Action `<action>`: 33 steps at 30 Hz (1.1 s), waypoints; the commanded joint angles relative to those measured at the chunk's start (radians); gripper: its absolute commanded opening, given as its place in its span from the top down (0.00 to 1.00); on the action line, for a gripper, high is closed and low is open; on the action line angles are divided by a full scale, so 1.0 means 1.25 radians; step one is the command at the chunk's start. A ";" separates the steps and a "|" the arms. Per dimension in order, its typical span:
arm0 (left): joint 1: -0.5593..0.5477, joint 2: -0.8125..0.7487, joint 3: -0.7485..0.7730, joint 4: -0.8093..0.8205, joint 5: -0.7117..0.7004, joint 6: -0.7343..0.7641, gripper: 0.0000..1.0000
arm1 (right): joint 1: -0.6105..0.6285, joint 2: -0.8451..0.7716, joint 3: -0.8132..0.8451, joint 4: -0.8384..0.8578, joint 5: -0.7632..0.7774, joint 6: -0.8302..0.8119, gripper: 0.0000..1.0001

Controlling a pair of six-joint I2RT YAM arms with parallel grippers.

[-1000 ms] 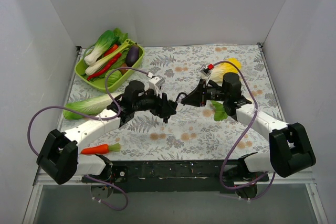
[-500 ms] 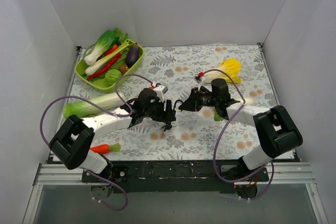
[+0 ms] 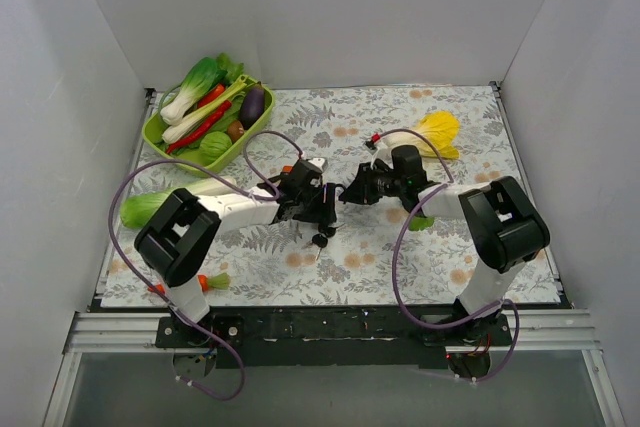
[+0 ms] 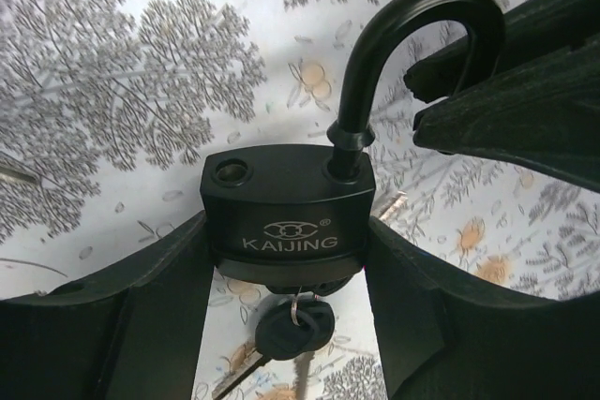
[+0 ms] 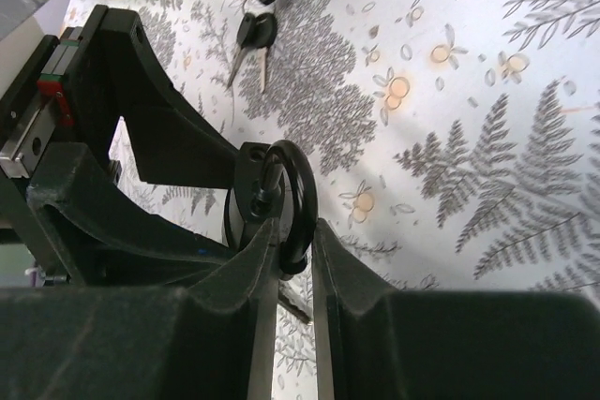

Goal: Unlock with the key

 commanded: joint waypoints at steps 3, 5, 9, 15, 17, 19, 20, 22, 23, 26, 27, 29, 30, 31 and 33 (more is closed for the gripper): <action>0.024 0.060 0.095 -0.049 -0.146 -0.037 1.00 | -0.003 0.045 0.066 -0.037 0.051 -0.062 0.75; 0.024 0.077 0.125 -0.062 -0.150 -0.034 1.00 | -0.003 0.067 0.080 -0.047 0.058 -0.066 0.73; 0.029 0.121 0.177 -0.093 -0.150 -0.031 1.00 | -0.005 0.097 0.103 -0.053 0.068 -0.062 0.64; 0.036 0.164 0.230 -0.130 -0.125 -0.010 1.00 | -0.017 0.053 0.053 -0.010 0.091 -0.026 0.44; 0.039 0.178 0.249 -0.148 -0.120 -0.002 1.00 | -0.024 0.037 0.026 -0.003 0.097 -0.021 0.43; 0.042 0.190 0.264 -0.174 -0.116 0.012 1.00 | -0.032 0.008 0.000 0.001 0.110 -0.018 0.42; 0.045 0.201 0.282 -0.185 -0.115 0.015 1.00 | -0.034 -0.003 -0.009 -0.003 0.115 -0.019 0.41; 0.049 0.212 0.302 -0.219 -0.120 0.024 1.00 | -0.041 -0.044 -0.030 -0.012 0.139 -0.021 0.40; 0.050 0.216 0.311 -0.232 -0.124 0.025 1.00 | -0.043 -0.058 -0.050 -0.014 0.148 -0.023 0.38; 0.054 0.233 0.344 -0.271 -0.140 0.029 1.00 | -0.049 -0.116 -0.078 -0.043 0.186 -0.037 0.37; 0.054 0.240 0.360 -0.278 -0.146 0.029 1.00 | -0.050 -0.145 -0.082 -0.053 0.203 -0.042 0.36; 0.058 0.251 0.377 -0.302 -0.152 0.028 0.99 | -0.050 -0.172 -0.088 -0.083 0.218 -0.059 0.37; 0.060 0.267 0.398 -0.310 -0.153 0.028 0.98 | -0.050 -0.199 -0.089 -0.095 0.232 -0.063 0.36; 0.061 0.275 0.411 -0.327 -0.155 0.028 0.97 | -0.051 -0.212 -0.090 -0.116 0.241 -0.069 0.36; 0.062 0.293 0.436 -0.343 -0.156 0.035 0.92 | -0.051 -0.247 -0.091 -0.133 0.261 -0.083 0.36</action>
